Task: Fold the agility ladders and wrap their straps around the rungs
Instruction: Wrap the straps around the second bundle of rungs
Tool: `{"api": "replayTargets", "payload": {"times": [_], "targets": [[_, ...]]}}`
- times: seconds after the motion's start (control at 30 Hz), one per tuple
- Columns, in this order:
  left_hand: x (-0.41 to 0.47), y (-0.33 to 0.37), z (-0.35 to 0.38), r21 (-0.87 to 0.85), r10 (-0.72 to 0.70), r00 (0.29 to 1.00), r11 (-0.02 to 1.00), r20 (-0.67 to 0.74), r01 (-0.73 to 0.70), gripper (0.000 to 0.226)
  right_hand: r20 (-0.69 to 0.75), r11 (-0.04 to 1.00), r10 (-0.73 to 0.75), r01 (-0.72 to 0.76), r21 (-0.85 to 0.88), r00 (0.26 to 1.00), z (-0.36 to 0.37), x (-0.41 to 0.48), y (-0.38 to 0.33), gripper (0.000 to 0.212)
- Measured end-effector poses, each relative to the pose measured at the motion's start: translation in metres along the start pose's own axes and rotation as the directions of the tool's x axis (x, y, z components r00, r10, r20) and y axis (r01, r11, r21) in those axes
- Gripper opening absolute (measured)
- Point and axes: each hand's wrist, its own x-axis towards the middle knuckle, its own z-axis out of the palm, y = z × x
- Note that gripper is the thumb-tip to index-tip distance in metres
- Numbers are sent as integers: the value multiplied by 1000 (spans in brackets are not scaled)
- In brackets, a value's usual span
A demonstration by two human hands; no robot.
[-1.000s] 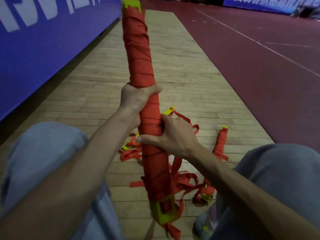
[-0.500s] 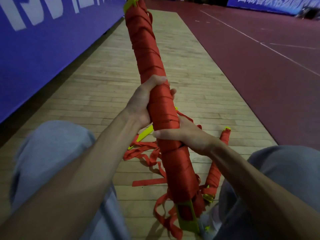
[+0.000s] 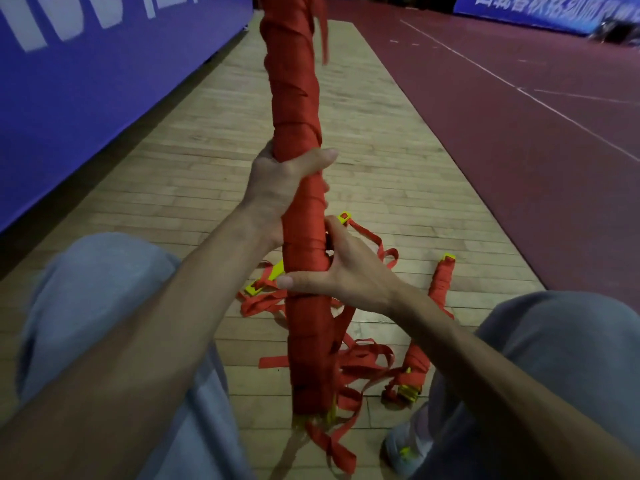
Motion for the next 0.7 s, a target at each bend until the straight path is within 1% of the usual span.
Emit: {"api": "replayTargets", "payload": {"times": [0.07,0.1,0.13,0.23,0.27,0.33,0.4,0.43,0.47,0.53,0.57,0.63,0.7], "targets": [[-4,9,-6,-98,-107,975,987,196,128,25,98,990,-49,35,140,994,-7,-2,-6,72],[-5,11,-7,-149,-130,955,974,266,173,16,154,981,-69,39,191,986,-11,-2,-7,65],[-6,11,-7,-200,-125,944,961,306,192,12,203,971,-79,29,236,976,-14,-2,-8,57],[-6,6,-6,-314,-60,943,934,328,169,23,262,947,-55,-33,319,964,-14,-1,-7,55],[-7,5,-5,-318,-59,943,933,328,169,23,252,938,-54,-37,344,966,-13,0,-5,47],[-6,5,-1,-270,-85,950,948,300,170,21,229,923,-64,-30,384,971,-13,1,-2,30],[-3,4,5,-117,-91,977,986,191,115,22,181,919,-61,-15,394,982,-15,1,-1,25],[-1,3,9,-18,-62,988,998,139,65,26,139,930,-49,-6,368,989,-17,2,0,24],[0,1,11,86,-16,996,996,92,8,37,86,949,-39,10,314,995,-18,4,2,23],[2,-6,16,251,62,998,966,19,-65,56,-43,990,3,3,143,999,-16,7,3,23],[2,-9,17,304,78,997,950,-17,-69,59,-114,999,22,-17,48,993,-14,8,4,26],[2,-16,18,343,79,993,938,-86,-45,61,-201,990,25,-52,-130,979,-9,10,9,38],[2,-20,16,349,83,984,937,-156,-24,71,-203,972,10,-58,-229,979,-3,9,11,45]]}}
